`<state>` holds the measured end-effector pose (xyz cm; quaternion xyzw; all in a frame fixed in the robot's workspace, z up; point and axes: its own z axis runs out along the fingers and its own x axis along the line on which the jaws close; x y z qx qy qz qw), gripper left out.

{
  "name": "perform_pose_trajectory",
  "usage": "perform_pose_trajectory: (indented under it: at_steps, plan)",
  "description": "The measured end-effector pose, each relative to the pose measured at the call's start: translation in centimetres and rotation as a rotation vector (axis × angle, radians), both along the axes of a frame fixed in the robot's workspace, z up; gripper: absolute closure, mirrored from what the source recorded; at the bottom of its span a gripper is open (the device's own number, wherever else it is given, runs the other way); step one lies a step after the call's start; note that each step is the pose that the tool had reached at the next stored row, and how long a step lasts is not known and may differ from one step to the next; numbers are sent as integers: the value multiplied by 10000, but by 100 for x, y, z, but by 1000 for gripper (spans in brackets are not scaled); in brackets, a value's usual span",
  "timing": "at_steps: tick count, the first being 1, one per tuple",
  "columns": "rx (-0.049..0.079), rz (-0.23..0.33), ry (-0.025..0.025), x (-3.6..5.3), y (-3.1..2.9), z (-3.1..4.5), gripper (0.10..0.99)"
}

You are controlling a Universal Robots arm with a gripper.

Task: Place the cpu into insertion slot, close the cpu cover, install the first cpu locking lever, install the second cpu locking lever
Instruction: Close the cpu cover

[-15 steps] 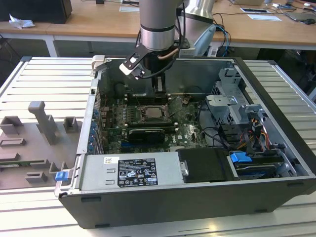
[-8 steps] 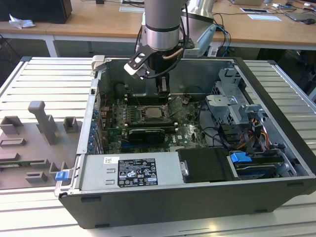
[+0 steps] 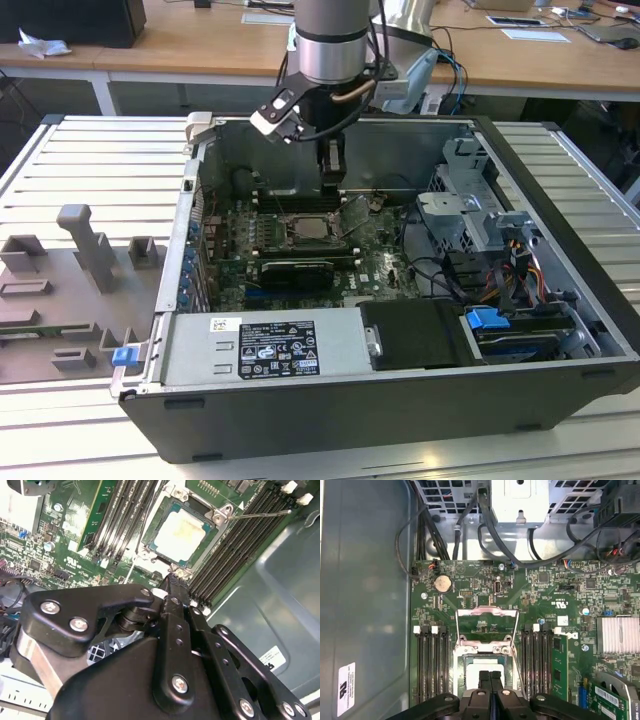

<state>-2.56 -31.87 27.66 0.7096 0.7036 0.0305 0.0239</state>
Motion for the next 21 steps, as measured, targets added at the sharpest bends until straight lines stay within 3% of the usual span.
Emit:
perform_pose_trajectory:
  at_steps: [4,9,12,21]
  plan:
    - [1,2,0,9,0,40,980]
    - [-2,1,21,174,0,37,980]
    - [-2,0,31,221,0,36,980]
    - [-2,0,45,297,2,35,980]
